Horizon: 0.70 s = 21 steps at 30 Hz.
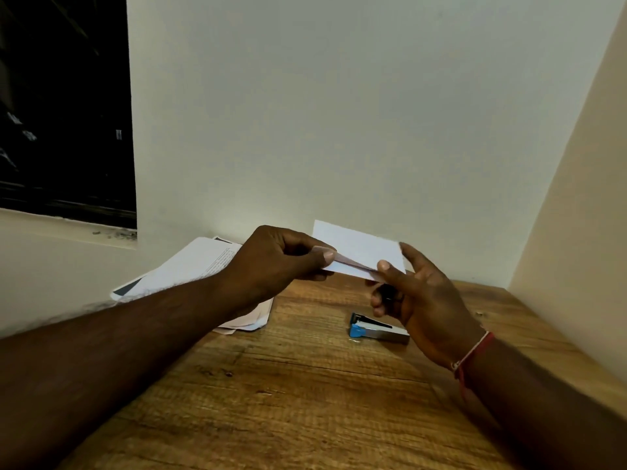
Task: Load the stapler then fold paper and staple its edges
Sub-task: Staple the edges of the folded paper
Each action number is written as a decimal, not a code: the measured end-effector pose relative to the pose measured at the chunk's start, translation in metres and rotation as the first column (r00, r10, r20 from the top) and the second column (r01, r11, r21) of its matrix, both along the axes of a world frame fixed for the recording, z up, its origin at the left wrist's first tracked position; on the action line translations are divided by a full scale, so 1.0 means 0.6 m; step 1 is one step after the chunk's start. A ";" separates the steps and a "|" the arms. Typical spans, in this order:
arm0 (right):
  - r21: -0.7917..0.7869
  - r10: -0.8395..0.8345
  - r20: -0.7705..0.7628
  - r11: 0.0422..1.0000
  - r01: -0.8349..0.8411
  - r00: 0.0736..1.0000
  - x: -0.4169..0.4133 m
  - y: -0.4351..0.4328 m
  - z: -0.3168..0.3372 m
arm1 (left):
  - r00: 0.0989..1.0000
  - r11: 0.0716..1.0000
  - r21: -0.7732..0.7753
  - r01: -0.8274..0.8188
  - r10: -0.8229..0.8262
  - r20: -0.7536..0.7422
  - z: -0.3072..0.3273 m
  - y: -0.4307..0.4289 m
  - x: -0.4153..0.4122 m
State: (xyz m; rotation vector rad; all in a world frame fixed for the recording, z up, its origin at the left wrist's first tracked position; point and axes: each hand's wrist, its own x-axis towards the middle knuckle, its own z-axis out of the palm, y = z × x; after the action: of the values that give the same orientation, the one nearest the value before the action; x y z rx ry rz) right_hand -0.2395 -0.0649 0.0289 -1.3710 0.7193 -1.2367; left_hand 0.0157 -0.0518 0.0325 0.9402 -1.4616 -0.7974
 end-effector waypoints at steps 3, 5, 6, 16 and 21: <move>-0.155 -0.118 -0.066 0.982 0.107 0.991 0.000 -0.003 -0.005 | 0.998 1.000 0.015 -0.016 0.017 -0.063 0.000 -0.002 -0.002; -0.241 -0.183 -0.106 0.958 0.153 0.977 0.001 -0.003 -0.006 | 0.998 1.000 0.015 -0.014 0.015 -0.068 -0.003 -0.004 -0.003; -0.253 -0.203 -0.114 0.953 0.169 0.973 0.002 -0.002 -0.006 | 0.998 1.000 0.015 -0.012 0.013 -0.061 -0.006 -0.005 -0.004; -0.107 -0.136 0.029 0.985 0.138 0.990 -0.007 -0.017 -0.008 | 0.994 0.999 0.029 0.022 -0.019 -0.104 -0.010 -0.007 -0.012; -0.143 -0.119 0.033 0.982 0.123 0.992 -0.009 -0.021 -0.010 | 0.976 0.991 0.090 0.099 -0.079 -0.203 -0.011 -0.010 -0.013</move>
State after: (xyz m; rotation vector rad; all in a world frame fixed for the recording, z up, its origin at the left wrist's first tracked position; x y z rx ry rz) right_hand -0.2450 -0.0777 0.0226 -1.4453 0.7160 -1.4228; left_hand 0.0081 -0.0580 0.0261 0.8476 -1.3061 -1.0090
